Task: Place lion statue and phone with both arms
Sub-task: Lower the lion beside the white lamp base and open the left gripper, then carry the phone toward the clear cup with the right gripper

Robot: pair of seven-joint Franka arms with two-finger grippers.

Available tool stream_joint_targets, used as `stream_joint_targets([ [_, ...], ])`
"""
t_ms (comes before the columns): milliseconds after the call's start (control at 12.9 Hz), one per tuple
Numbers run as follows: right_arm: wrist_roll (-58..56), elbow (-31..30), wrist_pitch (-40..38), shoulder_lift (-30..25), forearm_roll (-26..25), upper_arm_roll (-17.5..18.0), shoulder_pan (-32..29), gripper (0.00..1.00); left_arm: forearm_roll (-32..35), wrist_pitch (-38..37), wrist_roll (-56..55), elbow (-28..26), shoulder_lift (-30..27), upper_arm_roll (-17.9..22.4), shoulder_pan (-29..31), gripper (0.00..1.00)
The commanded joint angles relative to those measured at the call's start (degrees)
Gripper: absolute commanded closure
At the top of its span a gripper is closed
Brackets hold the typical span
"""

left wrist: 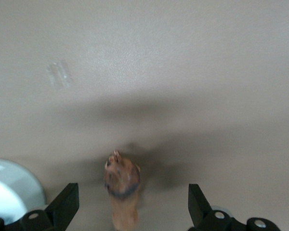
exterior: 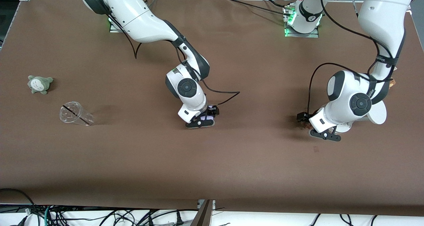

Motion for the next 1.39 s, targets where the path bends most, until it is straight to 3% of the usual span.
stream_joint_targets([
  [0,0.1,1.9,0.8,2.0,-0.5,-0.2,0.6,0.00,-0.5,-12.3,-2.5,6.5,-5.1,0.2,-2.2,0.00],
  [155,0.2,1.9,1.5,2.2,-0.6,-0.3,0.6,0.00,-0.5,-22.3,-2.9,13.2,-7.6,0.1,-2.8,0.00],
  [232,0.4,1.9,1.5,2.2,-0.6,-0.3,0.6,0.20,-0.5,-26.3,-2.9,16.7,-8.5,0.1,-2.8,0.00],
  [309,0.3,1.9,1.5,2.1,-0.5,-0.5,0.6,0.62,-0.5,-29.8,-2.8,20.0,-9.1,0.1,-2.7,0.00],
  [387,0.2,1.9,1.3,2.0,-0.4,-0.7,0.6,0.77,-0.5,-33.0,-2.7,23.5,-9.4,0.6,-2.6,0.00],
  [541,0.0,1.9,0.9,1.1,-0.5,-0.8,0.0,0.87,-0.6,-39.3,-2.6,29.2,-10.5,1.0,-1.9,0.00],
  [619,-0.1,1.7,0.2,0.3,-0.5,-0.9,-0.6,0.95,-0.5,-42.3,-2.6,30.6,-11.2,1.1,-1.2,0.00],
  [773,-0.4,1.6,-4.9,-2.8,-0.5,-1.4,-2.0,1.00,-0.6,-43.9,-2.7,30.9,-11.3,1.1,-1.1,0.00],
  [928,-0.8,1.4,-13.6,-7.9,-0.5,-2.7,-3.8,1.00,-0.9,-42.8,-3.8,26.4,-15.5,2.1,-2.0,0.00],
  [1083,-4.4,-0.1,-23.5,-14.3,-0.4,-6.3,-4.9,1.00,-1.8,-29.9,-5.1,12.3,-24.4,8.8,-4.7,0.00],
  [1160,-7.8,-0.9,-26.9,-16.9,-0.2,-8.7,-5.0,1.00,-2.3,-24.1,-5.0,6.5,-28.4,9.3,-4.8,0.00],
  [1315,-13.6,-3.3,-31.7,-21.6,0.3,-14.1,-5.1,1.00,-2.4,-23.0,-5.2,1.9,-31.8,9.5,-5.2,0.00],
])
